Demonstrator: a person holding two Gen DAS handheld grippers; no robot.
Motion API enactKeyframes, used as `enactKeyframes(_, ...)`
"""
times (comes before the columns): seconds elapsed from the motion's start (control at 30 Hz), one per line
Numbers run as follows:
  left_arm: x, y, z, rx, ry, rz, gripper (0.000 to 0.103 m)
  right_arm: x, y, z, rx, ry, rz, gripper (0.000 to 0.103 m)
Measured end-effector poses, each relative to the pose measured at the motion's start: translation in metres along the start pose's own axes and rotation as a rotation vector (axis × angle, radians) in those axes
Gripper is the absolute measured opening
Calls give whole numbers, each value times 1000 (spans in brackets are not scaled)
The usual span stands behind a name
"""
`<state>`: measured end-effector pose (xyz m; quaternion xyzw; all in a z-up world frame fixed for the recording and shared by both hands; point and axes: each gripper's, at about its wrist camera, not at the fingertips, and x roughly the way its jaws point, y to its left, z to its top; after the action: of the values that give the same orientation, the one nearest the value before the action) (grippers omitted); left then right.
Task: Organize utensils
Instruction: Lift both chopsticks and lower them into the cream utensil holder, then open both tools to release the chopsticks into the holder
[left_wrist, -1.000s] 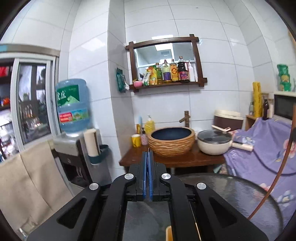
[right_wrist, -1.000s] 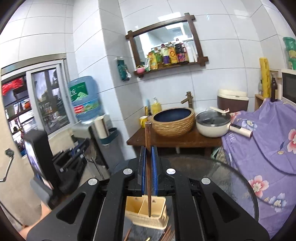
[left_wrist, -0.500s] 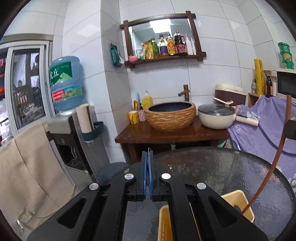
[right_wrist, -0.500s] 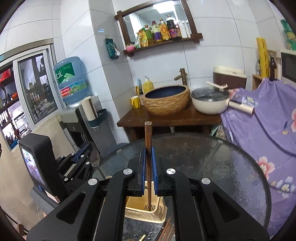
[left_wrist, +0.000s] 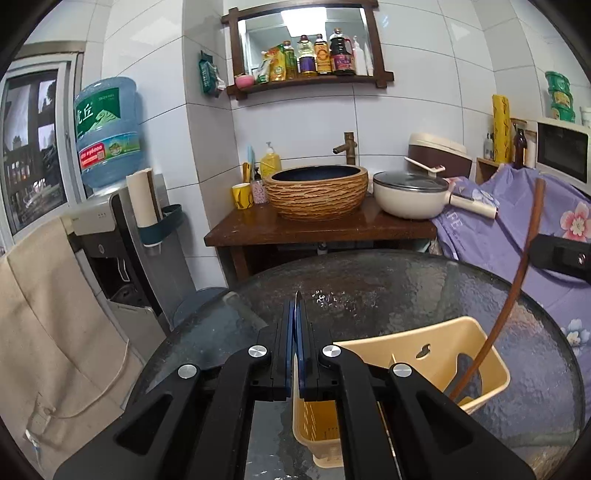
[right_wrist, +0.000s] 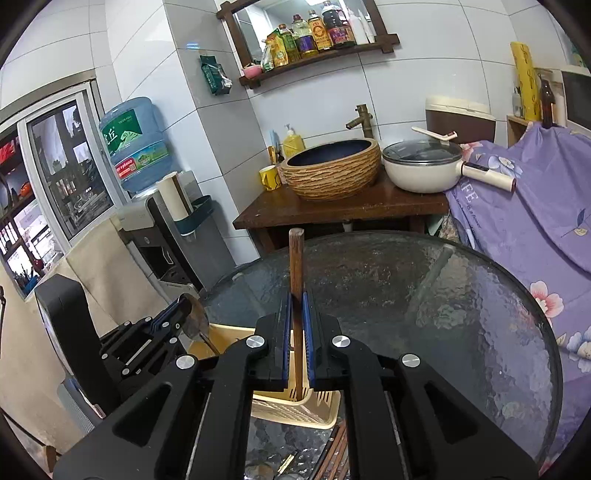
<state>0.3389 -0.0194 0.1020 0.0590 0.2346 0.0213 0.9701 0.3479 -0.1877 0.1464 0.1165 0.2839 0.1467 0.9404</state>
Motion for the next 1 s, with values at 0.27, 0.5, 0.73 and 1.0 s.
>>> enactKeyframes(0.27,-6,-2,-2,-5,7,-29,10,2,-3,-8,-10,13,-4,15)
enactKeyframes(0.5,-36,20,-16,-121,-13,-82,75,-16,-9,-38,-24,12,-17,45)
enactKeyframes(0.73,-58,38,-63,-129,100,-145,84,-15,-35,-110,-9,174,-51,45)
enactKeyframes(1.0,-54,38,-139,-65,263,-147,74,-6,-50,-178,-8,308,-73,45)
